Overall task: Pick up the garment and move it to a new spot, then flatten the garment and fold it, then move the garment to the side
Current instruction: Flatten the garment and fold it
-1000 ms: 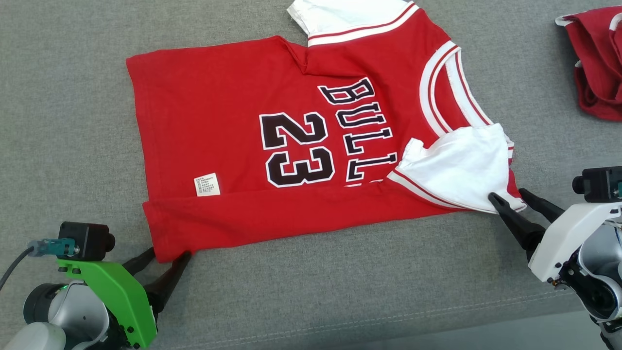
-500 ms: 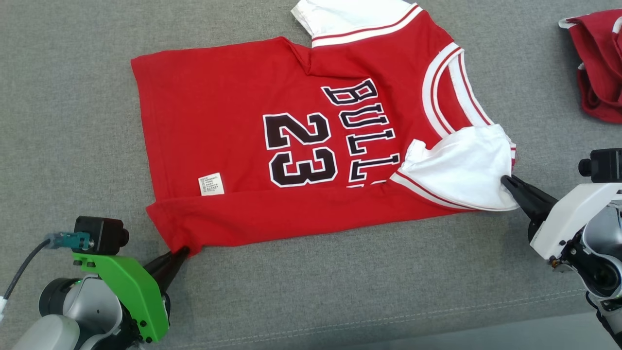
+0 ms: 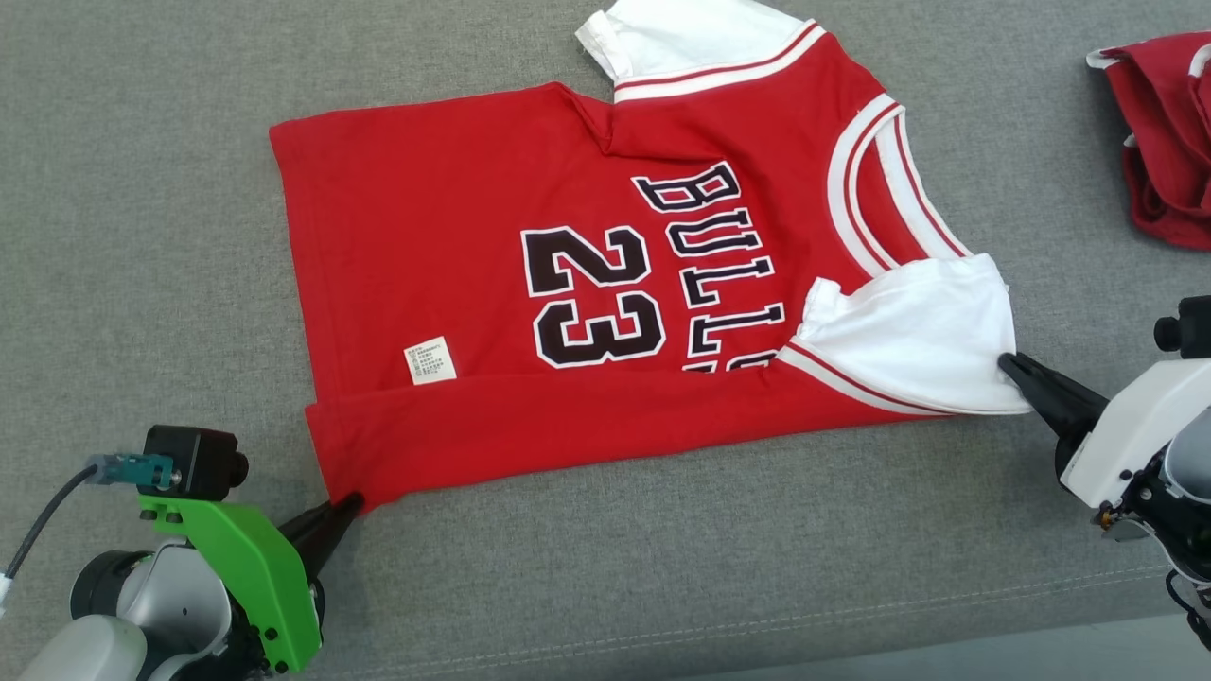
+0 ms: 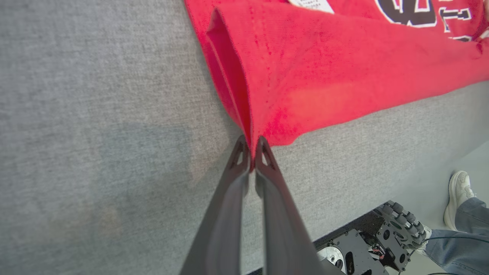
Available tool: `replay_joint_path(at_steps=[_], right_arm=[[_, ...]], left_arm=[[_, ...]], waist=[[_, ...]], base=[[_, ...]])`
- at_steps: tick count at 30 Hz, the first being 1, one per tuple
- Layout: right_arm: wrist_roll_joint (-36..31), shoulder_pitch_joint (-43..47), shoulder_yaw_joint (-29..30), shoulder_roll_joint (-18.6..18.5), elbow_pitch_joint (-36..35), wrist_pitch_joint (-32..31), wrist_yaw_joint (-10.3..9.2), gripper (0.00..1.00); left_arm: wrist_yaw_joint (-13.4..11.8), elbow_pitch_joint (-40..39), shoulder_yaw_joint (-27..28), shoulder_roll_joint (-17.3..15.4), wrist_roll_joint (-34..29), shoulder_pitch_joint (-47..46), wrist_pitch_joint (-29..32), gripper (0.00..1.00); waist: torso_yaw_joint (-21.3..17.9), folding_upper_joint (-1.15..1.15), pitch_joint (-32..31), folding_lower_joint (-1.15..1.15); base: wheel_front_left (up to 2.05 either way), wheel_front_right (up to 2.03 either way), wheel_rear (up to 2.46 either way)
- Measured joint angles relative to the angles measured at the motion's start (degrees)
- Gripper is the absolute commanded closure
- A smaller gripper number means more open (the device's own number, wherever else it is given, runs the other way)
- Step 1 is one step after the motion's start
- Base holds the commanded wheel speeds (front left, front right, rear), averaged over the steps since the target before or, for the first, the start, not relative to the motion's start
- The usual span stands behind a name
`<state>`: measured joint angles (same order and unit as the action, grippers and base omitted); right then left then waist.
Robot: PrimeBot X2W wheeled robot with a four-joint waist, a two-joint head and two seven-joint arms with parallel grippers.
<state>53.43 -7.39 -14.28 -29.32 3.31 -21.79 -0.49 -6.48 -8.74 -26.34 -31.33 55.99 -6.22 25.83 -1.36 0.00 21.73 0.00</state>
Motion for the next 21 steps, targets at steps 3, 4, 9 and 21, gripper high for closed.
replay_joint_path(at_steps=[3,4,9,21], right_arm=[[1.0,1.5,0.5,-0.5,-0.4,-0.6,0.49,1.0],[1.9,2.9,0.6,-0.7,-0.9,-1.0,0.48,1.0],[3.1,6.0,0.9,-1.5,-2.4,-1.8,0.55,1.0],[5.3,11.2,3.2,-3.6,-7.4,-3.0,0.35,1.0]], left_arm=[[0.5,-0.2,0.1,-0.9,0.4,0.7,1.1,1.0],[0.7,-0.9,0.1,-1.5,1.3,1.3,1.9,1.0],[1.0,-2.7,0.6,-3.6,3.4,2.7,3.4,1.0],[1.3,-7.1,4.1,-6.3,10.2,5.2,7.2,1.0]], waist=[[0.0,0.0,-0.2,0.0],[0.0,0.0,-0.3,0.0],[-0.2,0.0,-0.7,0.0],[-1.1,0.0,-1.0,0.0]], base=[[0.0,0.0,0.0],[0.0,0.0,0.0],[0.0,0.0,0.0],[0.0,0.0,0.0]])
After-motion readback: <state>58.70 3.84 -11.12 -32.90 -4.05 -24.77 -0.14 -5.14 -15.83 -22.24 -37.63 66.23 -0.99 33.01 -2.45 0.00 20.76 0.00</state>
